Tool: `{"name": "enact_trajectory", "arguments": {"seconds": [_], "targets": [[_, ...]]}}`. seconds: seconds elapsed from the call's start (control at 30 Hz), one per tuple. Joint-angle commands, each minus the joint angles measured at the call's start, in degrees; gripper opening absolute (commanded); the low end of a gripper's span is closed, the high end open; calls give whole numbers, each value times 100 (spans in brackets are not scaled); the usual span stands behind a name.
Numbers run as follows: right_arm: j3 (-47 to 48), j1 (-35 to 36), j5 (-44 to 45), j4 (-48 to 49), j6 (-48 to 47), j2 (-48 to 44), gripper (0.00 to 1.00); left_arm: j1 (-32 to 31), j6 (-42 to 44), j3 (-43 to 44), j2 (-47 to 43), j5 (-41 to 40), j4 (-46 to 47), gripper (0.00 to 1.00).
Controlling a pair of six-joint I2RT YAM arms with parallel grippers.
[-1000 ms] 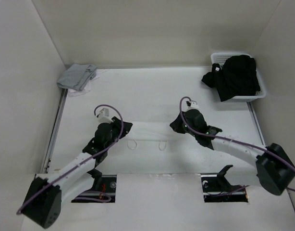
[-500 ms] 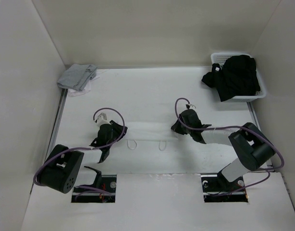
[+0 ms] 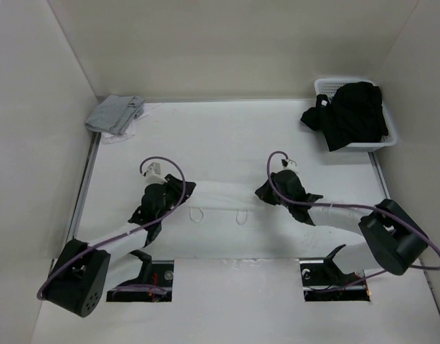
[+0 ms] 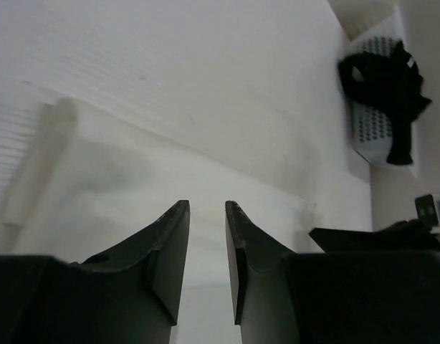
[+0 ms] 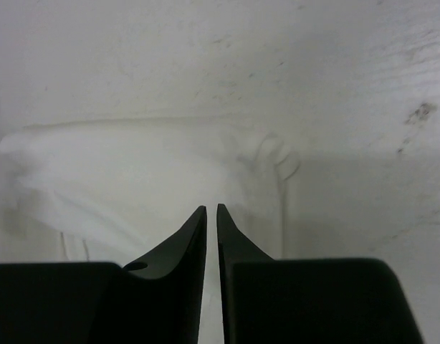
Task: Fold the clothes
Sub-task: Fold the tank top
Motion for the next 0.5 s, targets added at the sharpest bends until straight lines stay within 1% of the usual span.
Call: {"name": "enact_trajectory", "arguments": {"seconds": [0.0,0.1,0.17,0.27,0.33,0.47], "targets": [[-192,425,486,90,224,-540,15,-736,82,523,-217,-138,-342,25],[-254,611,434,169,321,-471,15,-1388,117,743,125,-377,-326,25],[-289,664,442,178,461,-313,15,-1539,135,779,441,-430,-212,25],[-447,690,477,248,690,-163,14,-1355,82,569,828,-360,122,25],[-552,743,469,319,822,-101,14,-1145,3,393,1022,-97,219,25],[-719,980,600,424,1051,4,13,-714,29,-98,962,308,342,25]]}}
